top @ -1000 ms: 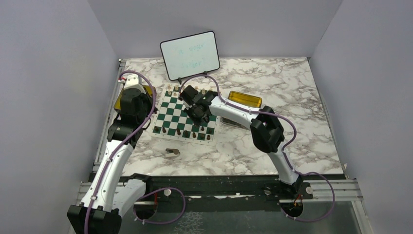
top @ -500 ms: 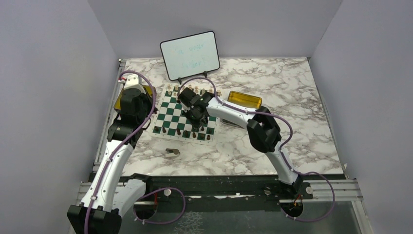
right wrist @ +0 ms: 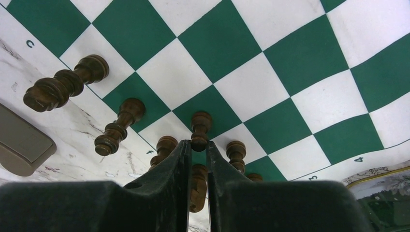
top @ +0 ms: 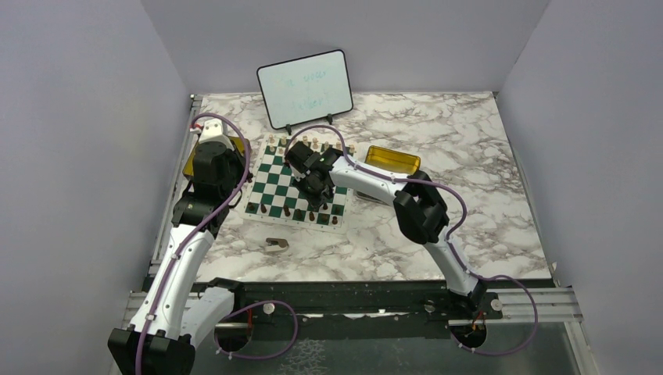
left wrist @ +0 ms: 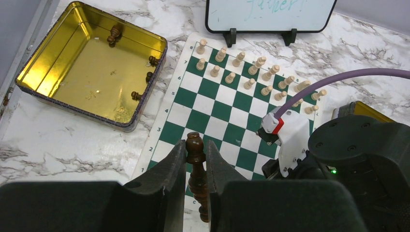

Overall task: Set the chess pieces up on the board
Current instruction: Place the chess piece on the chessboard.

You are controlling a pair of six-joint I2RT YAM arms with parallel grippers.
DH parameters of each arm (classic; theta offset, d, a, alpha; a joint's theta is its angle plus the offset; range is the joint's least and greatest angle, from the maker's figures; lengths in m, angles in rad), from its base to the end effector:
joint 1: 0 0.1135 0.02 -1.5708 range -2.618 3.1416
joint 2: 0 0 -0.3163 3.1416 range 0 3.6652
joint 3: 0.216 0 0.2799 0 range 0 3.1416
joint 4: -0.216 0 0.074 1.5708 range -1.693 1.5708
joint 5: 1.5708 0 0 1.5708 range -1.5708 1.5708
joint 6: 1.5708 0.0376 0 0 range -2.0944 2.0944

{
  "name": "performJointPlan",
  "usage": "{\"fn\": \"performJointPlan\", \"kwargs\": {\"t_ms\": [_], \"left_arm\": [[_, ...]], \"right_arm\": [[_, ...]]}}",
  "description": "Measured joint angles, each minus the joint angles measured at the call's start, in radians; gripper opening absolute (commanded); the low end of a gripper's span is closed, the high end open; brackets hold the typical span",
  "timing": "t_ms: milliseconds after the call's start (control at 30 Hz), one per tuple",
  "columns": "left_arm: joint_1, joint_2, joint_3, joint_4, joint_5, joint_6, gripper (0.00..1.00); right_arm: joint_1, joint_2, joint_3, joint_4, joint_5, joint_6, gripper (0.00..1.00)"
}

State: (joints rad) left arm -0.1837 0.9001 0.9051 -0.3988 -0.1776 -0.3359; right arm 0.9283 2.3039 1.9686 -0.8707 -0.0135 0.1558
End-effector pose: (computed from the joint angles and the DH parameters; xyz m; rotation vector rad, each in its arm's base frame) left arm 0.1969 -0.0298 0.3800 -0.2649 1.9438 -0.1672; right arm 0.3288 0.4401 0.2110 -1.0664 2.6129 0.2848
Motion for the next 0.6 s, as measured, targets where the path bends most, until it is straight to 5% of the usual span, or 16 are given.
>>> {"fn": "performJointPlan", "kwargs": {"t_ms": [600], "left_arm": [[0.0, 0.0, 0.0, 0.0, 0.0, 0.0, 0.1]], "right_arm": [[0.0, 0.008, 0.017, -0.001, 0.0, 0.001, 0.28]]}}
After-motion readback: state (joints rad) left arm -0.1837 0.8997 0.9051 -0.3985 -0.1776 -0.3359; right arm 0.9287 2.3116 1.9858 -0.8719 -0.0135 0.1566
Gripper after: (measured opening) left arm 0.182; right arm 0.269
